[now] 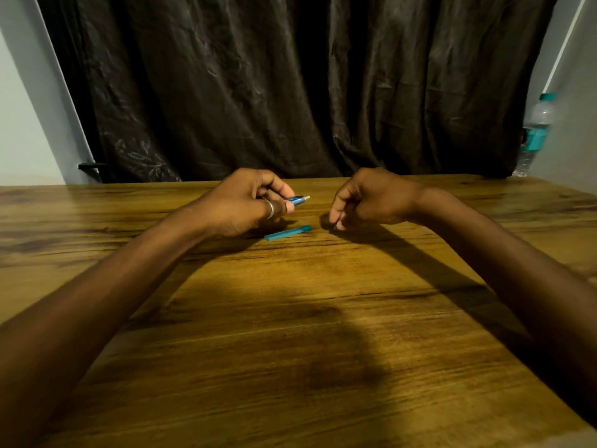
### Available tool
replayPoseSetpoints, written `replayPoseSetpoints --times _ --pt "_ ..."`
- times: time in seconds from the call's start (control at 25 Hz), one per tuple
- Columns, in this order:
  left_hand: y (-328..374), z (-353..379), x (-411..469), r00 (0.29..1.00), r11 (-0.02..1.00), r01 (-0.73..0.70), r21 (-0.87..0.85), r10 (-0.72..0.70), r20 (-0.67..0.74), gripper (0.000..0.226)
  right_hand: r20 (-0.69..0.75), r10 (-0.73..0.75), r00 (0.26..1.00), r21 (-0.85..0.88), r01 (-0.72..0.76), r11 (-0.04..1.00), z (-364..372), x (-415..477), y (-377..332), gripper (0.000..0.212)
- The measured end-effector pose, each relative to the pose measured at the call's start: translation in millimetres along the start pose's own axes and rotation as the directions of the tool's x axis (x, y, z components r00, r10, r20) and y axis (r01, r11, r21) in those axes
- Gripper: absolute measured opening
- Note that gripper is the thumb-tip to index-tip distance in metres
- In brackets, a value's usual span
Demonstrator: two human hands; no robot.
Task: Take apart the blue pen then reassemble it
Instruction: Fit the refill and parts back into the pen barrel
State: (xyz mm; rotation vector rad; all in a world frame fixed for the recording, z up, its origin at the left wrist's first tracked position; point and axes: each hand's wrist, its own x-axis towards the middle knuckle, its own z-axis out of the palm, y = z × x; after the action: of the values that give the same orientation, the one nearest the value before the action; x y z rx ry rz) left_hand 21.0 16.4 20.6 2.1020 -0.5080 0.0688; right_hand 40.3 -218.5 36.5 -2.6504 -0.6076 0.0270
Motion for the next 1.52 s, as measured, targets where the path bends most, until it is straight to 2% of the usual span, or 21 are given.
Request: replayPoseSetpoints --times 0.16,0.28,0.64,0.92,1.24,1.52 --pt "-0.2 0.0 0.5 1.000 1.000 0.002 -0.025 -0.001 0.005 0.015 -0.165 0.028 0.986 0.360 0.033 0.932 -1.6 -0.3 -5.2 0.015" --pt "1.3 0.2 -0.3 1.000 1.000 -0.017 -0.013 0.017 -0.004 0.017 -0.211 0.016 0.977 0.476 0.088 0.875 -0.4 -1.4 -12.4 0.015" --pt "-0.3 0.4 1.3 0.999 0.999 -0.047 0.004 0.047 -0.009 0.015 -0.208 0.010 0.978 0.499 0.097 0.861 4.3 1.8 -14.3 0.014" --pt "4.5 2.7 -1.7 0.999 0.999 -0.044 -0.011 0.044 -0.012 0.022 -0.197 -0.001 0.980 0.505 0.103 0.857 5.7 0.3 -16.8 0.013" --pt "3.5 1.1 -1.7 0.999 0.998 -0.036 -0.058 0.034 -0.039 0.017 -0.236 0.019 0.972 0.533 0.113 0.838 4.3 -3.7 -22.3 0.013" --pt "1.3 1.0 -0.9 0.995 0.993 -0.095 -0.073 0.093 -0.029 0.015 -0.238 0.008 0.971 0.554 0.129 0.822 5.8 -3.9 -22.9 0.011"
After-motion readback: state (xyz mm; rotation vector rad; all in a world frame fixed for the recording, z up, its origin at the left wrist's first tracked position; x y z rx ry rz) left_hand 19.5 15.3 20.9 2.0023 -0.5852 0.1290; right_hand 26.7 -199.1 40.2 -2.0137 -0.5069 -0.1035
